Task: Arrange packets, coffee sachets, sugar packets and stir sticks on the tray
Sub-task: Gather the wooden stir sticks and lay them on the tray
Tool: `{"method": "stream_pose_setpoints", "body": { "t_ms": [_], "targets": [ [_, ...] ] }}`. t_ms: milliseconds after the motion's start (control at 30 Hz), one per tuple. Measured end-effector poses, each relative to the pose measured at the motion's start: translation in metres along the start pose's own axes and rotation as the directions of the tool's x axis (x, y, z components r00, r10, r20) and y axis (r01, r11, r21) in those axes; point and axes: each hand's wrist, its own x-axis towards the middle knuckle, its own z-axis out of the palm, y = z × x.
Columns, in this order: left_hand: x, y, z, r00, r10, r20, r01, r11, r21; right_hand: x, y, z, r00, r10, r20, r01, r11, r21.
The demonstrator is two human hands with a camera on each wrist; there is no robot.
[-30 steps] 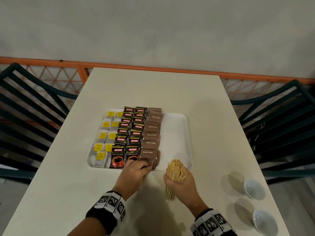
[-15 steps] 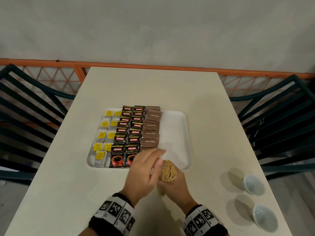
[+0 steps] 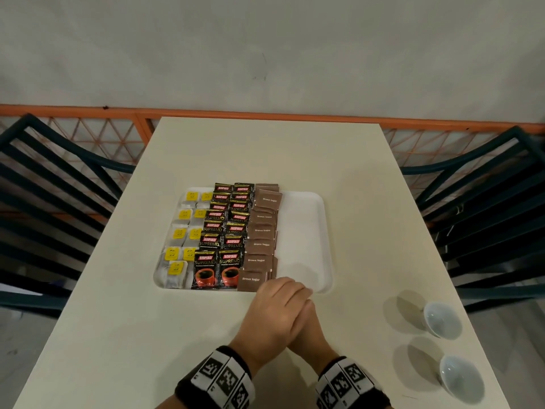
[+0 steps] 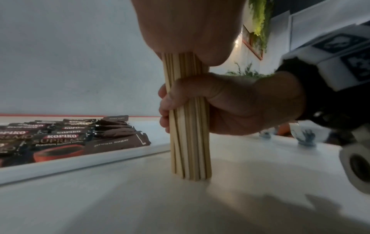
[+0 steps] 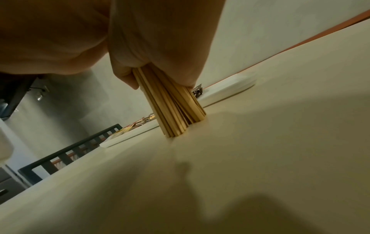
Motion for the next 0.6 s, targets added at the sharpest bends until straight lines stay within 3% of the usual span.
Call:
{"method": "stream_pose_setpoints", "body": {
  "t_ms": [33, 67, 100, 133, 200, 233, 267, 300, 367, 467, 533, 600],
  "targets": [
    [0.003, 0.000, -0.004, 0.998, -0.048, 0.047, 0.049, 0.998, -0.030, 0.003, 0.006, -0.011, 0.998, -0.004, 0.068, -0.003, 0.995, 0.102],
    [0.007, 0.000, -0.009, 0.991, -0.106, 0.079, 0.111, 0.992, -0.056, -0.001, 0.013, -0.003, 0.991, -0.109, 0.079, 0.091, 0.974, 0.206],
    [0.010, 0.000, -0.016, 0.981, -0.173, 0.086, 0.181, 0.979, -0.096, -0.001, 0.014, -0.005, 0.949, -0.262, 0.172, 0.166, 0.885, 0.435],
    [0.013, -0.004, -0.021, 0.966, -0.247, 0.079, 0.257, 0.953, -0.163, 0.000, 0.013, -0.017, 0.926, -0.335, 0.173, 0.200, 0.826, 0.527],
    [0.019, -0.014, -0.036, 0.900, -0.436, 0.012, 0.411, 0.840, -0.355, 0.007, 0.008, -0.030, 0.958, -0.281, 0.065, 0.187, 0.778, 0.600],
    [0.024, -0.018, -0.045, 0.830, -0.558, 0.017, 0.495, 0.721, -0.484, 0.013, 0.003, -0.030, 0.968, -0.251, 0.019, 0.181, 0.747, 0.639],
    [0.029, -0.023, -0.053, 0.732, -0.676, 0.084, 0.575, 0.547, -0.608, 0.016, -0.004, -0.037, 0.974, -0.227, -0.017, 0.181, 0.730, 0.659],
    [0.034, -0.029, -0.060, 0.622, -0.750, 0.225, 0.643, 0.324, -0.694, 0.019, -0.012, -0.043, 0.976, -0.211, -0.052, 0.190, 0.713, 0.675],
    [0.040, -0.042, -0.066, 0.452, -0.742, 0.495, 0.699, -0.050, -0.714, 0.023, -0.031, -0.057, 0.972, -0.201, -0.121, 0.227, 0.681, 0.696],
    [0.044, -0.054, -0.068, 0.359, -0.629, 0.690, 0.608, -0.403, -0.684, 0.018, -0.059, -0.071, 0.925, -0.267, -0.269, 0.377, 0.572, 0.729],
    [0.046, -0.052, -0.068, 0.329, -0.563, 0.758, 0.488, -0.586, -0.647, 0.011, -0.072, -0.073, 0.890, -0.310, -0.334, 0.449, 0.476, 0.756],
    [0.050, -0.044, -0.070, 0.342, -0.470, 0.813, 0.396, -0.713, -0.579, 0.006, -0.079, -0.066, 0.880, -0.319, -0.353, 0.467, 0.441, 0.766]
  ]
}}
